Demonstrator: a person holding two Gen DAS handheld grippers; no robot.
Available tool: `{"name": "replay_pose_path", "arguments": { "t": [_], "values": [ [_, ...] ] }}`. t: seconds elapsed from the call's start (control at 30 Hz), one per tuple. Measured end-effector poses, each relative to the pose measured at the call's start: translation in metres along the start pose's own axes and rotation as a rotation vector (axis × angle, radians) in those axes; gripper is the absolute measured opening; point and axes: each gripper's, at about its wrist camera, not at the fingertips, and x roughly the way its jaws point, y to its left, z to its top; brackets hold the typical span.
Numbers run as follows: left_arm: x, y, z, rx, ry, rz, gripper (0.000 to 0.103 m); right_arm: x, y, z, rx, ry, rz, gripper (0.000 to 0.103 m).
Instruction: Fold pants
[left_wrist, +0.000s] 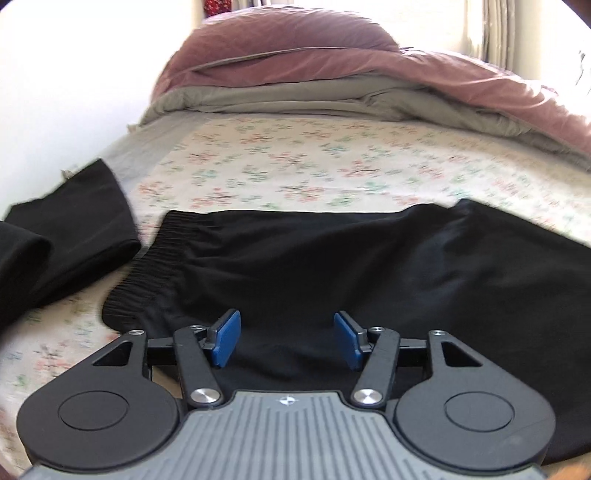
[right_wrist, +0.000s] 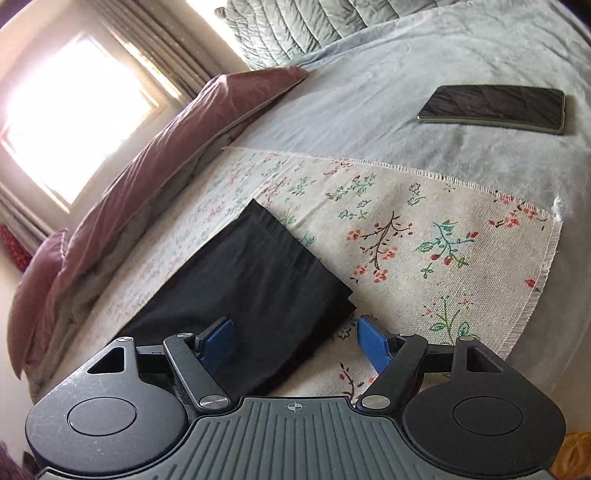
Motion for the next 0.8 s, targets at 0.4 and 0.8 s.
{"name": "replay_pose_path", "arguments": {
  "t": [0.4, 0.8],
  "values": [
    [0.003, -0.072, -0.020, 0.106, 0.055, -0.204, 0.079, 0.005, -0.004, -0.002, 0.029, -0.038, -0.100, 0.034],
    [-0.005, -0.086, -0.026, 0.157, 0.053, -0.242, 0.081, 0.007, -0.009, -0.005, 0.112, -0.071, -0.086, 0.034]
  ]
}}
